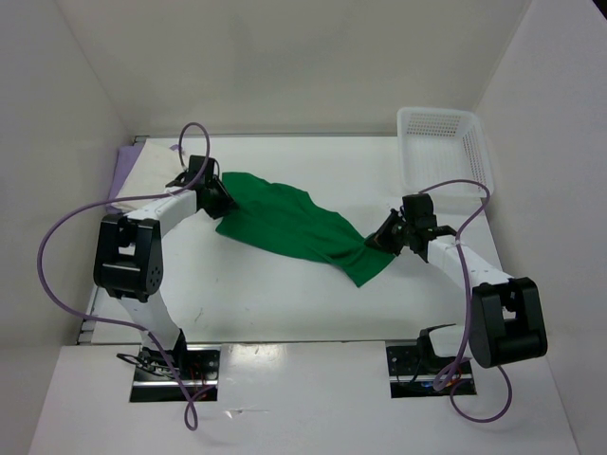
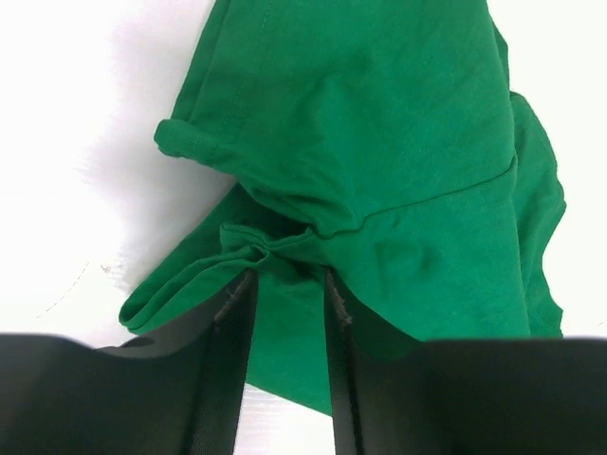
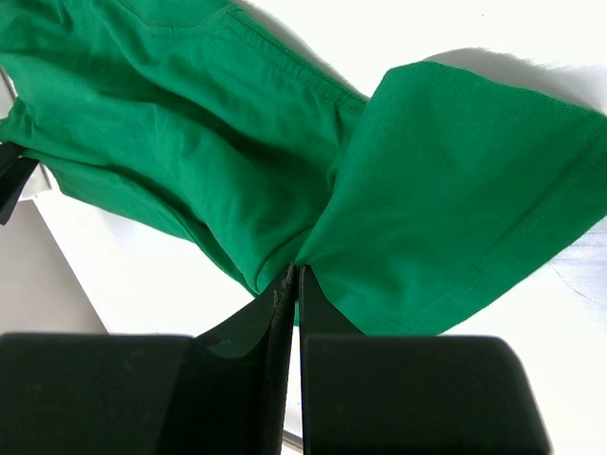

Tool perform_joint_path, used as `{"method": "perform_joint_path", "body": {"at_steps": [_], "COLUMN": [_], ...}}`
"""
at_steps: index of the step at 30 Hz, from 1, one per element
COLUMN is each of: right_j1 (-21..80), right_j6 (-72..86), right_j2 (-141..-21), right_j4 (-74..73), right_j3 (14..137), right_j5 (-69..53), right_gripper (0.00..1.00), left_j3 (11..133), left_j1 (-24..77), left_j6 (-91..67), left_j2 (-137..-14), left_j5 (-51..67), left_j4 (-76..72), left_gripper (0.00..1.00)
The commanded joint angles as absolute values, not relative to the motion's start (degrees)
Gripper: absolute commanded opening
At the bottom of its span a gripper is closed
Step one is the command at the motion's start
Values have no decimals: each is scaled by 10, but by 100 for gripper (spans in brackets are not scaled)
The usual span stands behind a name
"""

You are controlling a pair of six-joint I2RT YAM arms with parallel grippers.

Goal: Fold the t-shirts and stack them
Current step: Flatten out the tshirt

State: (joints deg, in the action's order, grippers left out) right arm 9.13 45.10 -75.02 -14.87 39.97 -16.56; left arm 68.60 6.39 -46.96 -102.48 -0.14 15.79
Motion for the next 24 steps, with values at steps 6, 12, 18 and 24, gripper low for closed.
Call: {"method": "perform_joint_path", "body": {"at_steps": [6,12,18,24], "right_j1": [94,94,94,94], "right_j6": [442,442,447,453], "right_j2": [-743,-737,-732,-709], "right_j4": [-114,-114,-120,-131], "right_j3": [409,409,403,392], "right_j5": [-166,-166,-178,-185], "right_gripper": [8,8,8,8], "left_j3": [696,664,602,496], "left_j1": [54,54,54,47], "left_j6": [-479,-479,-489,-526], "left_j2": [-1040,-962,-867,-748], "left_j5": [4,4,21,59], "left_j4": [147,165,198,247], "left_gripper": [14,0,0,0]}}
